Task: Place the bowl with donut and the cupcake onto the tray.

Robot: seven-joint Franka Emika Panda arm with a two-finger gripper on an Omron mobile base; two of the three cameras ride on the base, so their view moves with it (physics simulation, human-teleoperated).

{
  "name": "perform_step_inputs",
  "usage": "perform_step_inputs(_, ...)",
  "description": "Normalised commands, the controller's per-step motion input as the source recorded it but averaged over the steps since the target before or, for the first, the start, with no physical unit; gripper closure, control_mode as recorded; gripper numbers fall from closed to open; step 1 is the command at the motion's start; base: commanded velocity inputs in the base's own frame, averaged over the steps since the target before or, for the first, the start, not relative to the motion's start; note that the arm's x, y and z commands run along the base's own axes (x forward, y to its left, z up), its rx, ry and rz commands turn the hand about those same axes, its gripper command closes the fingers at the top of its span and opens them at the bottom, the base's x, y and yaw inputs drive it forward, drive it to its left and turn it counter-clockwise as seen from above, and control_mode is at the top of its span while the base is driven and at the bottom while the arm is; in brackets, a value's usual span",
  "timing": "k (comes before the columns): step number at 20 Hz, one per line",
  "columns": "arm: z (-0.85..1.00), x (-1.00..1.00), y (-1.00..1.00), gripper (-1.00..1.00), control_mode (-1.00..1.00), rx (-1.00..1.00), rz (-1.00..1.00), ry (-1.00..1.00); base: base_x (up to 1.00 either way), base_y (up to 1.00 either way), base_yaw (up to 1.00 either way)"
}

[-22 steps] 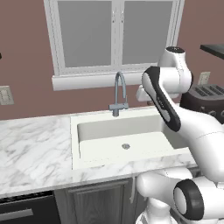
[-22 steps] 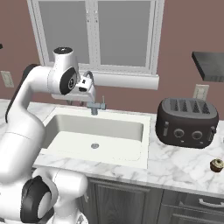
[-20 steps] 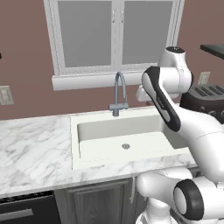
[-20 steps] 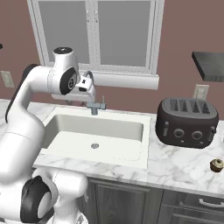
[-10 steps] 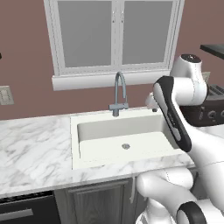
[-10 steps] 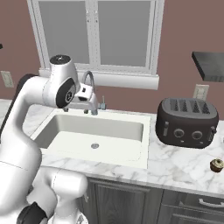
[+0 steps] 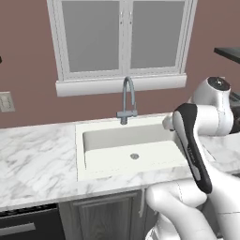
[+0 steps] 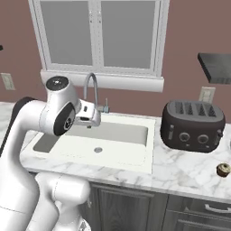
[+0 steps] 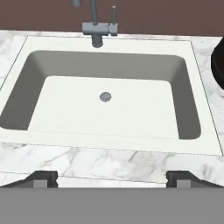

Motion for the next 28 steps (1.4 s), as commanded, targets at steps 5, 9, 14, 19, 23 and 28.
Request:
perform_step_inputs(5,0.00,0.00,0.00,-1.00,1.00,0.00,0.00,0.00,-0.55,-0.30,0.00)
perform_step_inputs(9,0.00,0.00,0.00,-1.00,1.00,0.00,0.00,0.00,-0.44,-0.39,-0.01)
perform_step_inputs(14,0.00,0.00,0.00,-1.00,1.00,0.00,0.00,0.00,0.04,-0.61,-0.05)
perform_step_inputs(19,0.00,0.00,0.00,-1.00,1.00,0.00,0.00,0.00,0.16,-0.82,-0.04)
perform_step_inputs(23,0.00,0.00,0.00,-1.00,1.00,0.00,0.00,0.00,0.13,-0.90,-0.05)
perform_step_inputs(28,0.00,0.00,0.00,-1.00,1.00,0.00,0.00,0.00,0.14,-0.90,-0.05)
